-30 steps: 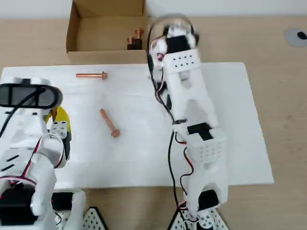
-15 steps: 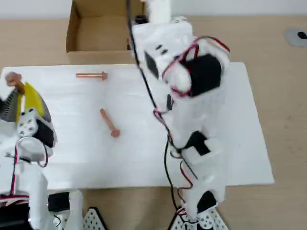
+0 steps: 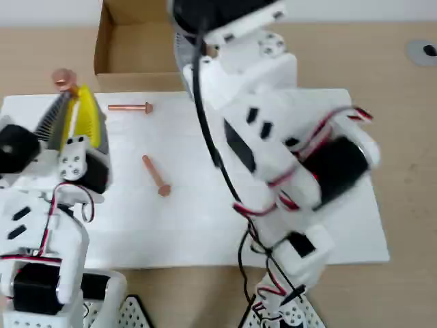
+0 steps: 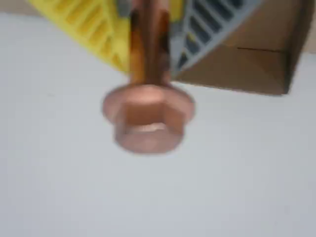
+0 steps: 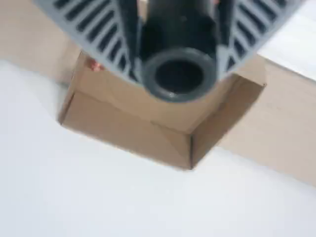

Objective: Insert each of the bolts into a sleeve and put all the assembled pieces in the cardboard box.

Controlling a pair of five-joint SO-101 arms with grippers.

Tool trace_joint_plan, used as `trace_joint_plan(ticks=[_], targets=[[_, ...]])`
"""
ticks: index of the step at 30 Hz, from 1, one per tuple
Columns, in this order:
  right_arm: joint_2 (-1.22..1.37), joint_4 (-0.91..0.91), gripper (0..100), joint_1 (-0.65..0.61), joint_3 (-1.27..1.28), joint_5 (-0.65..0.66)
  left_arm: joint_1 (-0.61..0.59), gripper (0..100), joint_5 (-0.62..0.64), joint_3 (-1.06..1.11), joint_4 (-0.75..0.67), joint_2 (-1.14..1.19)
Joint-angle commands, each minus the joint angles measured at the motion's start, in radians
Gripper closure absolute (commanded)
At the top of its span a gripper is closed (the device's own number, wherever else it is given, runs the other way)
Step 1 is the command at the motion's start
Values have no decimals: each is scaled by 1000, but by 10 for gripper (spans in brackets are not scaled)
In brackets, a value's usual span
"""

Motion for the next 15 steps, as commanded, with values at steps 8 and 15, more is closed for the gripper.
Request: trace_joint_plan(ticks=[8, 15], targets=[[-470, 14, 989, -15, 800, -84, 14, 993, 5, -5, -25, -4], [-719, -14, 989, -31, 1276, -92, 38, 993, 5, -15, -26, -10]])
